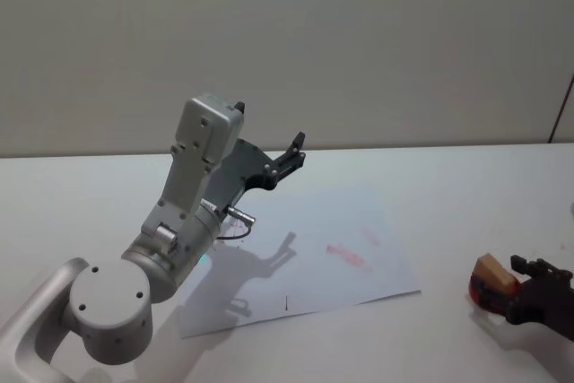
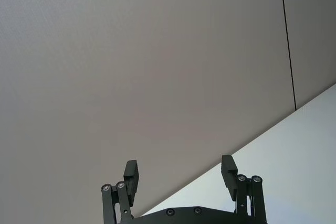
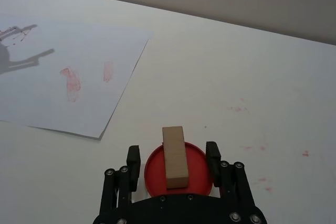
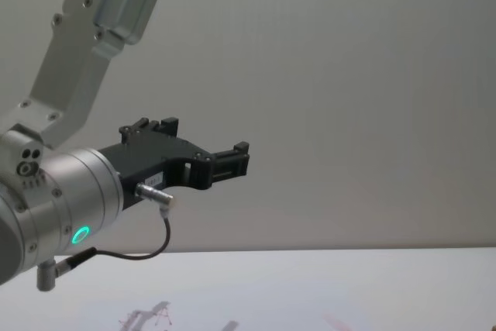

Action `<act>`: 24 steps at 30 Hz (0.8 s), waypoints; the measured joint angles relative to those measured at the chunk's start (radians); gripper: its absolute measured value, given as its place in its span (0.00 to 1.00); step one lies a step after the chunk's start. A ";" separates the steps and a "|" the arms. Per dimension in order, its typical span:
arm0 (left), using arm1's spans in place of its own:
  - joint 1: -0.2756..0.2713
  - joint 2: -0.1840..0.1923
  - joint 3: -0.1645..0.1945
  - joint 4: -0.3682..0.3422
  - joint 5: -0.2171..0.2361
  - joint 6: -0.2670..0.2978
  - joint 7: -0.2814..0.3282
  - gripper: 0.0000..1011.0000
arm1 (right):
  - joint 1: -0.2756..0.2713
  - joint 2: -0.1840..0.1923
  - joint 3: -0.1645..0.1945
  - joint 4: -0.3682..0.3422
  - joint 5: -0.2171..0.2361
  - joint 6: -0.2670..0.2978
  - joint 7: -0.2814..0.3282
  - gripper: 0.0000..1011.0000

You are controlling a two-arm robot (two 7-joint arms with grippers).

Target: Use the one hand to pick up the stamp and affix it onto the A4 paper.

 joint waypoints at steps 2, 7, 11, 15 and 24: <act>0.000 0.000 0.000 0.000 0.000 0.000 0.000 0.99 | 0.003 -0.001 -0.001 0.003 -0.003 0.002 0.002 0.72; 0.000 0.000 0.000 0.000 0.000 0.000 0.000 0.99 | 0.010 -0.005 -0.004 0.009 -0.009 0.006 0.008 0.56; 0.000 0.000 0.000 0.000 0.000 0.000 0.000 0.99 | 0.015 -0.006 -0.006 0.013 -0.012 0.008 0.012 0.44; 0.000 0.000 0.000 0.000 0.000 0.000 0.000 0.99 | 0.016 -0.007 -0.006 0.015 -0.014 0.009 0.014 0.33; 0.000 0.000 0.000 0.000 0.000 0.000 0.000 0.99 | 0.017 -0.007 -0.005 0.011 -0.015 -0.002 0.012 0.21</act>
